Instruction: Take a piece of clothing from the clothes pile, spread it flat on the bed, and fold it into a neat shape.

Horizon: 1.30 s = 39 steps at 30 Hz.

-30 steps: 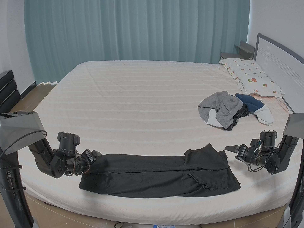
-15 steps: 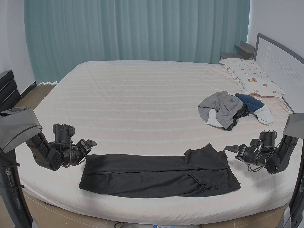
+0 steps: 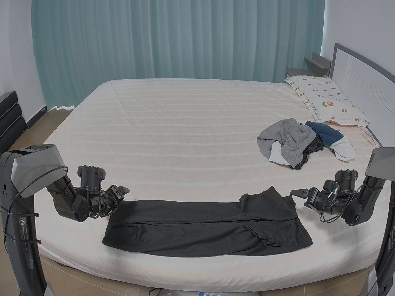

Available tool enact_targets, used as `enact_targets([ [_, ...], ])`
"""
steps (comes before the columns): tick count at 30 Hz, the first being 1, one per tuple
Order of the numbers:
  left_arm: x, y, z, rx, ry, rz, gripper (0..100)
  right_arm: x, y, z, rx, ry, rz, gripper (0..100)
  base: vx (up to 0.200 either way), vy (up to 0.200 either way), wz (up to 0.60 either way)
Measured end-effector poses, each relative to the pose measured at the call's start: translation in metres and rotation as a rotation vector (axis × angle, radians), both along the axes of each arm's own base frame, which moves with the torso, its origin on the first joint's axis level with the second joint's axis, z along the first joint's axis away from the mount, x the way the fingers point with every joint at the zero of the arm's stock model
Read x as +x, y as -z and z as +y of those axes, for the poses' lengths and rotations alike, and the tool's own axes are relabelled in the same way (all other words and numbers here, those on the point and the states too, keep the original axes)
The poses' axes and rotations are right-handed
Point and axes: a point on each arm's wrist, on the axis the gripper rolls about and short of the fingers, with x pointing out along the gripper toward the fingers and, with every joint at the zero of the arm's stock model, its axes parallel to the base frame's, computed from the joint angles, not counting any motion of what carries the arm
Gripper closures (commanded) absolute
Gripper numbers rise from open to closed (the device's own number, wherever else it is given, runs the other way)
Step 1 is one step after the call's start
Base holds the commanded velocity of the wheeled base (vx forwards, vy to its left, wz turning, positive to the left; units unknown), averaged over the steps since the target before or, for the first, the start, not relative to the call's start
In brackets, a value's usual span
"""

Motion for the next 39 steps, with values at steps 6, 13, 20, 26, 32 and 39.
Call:
enact_targets([
  [6, 0.005, 0.002, 0.005, 0.008, -0.031, -0.01, 100, 0.013, 0.005, 0.005, -0.041, 0.044, -0.008, 0, 0.0, 0.0, 0.0],
  [13, 0.008, 0.001, 0.013, 0.004, -0.057, -0.051, 100, 0.027, 0.016, 0.019, -0.026, 0.035, 0.007, 0, 0.0, 0.0, 0.0],
  [20, 0.007, 0.002, 0.017, 0.005, -0.069, -0.05, 100, 0.035, 0.024, 0.027, -0.014, 0.021, 0.03, 100, 0.0, 0.0, 0.0],
  [26, 0.006, 0.003, 0.018, 0.003, -0.072, -0.047, 100, 0.036, 0.027, 0.025, -0.015, 0.029, 0.037, 100, 0.0, 0.0, 0.0],
  [32, 0.006, 0.003, 0.018, 0.003, -0.072, -0.047, 100, 0.036, 0.028, 0.019, -0.015, 0.044, 0.041, 100, 0.0, 0.0, 0.0],
  [39, 0.007, 0.002, 0.018, -0.008, -0.083, -0.052, 100, 0.037, 0.026, 0.008, -0.013, 0.076, 0.029, 100, 0.0, 0.0, 0.0],
])
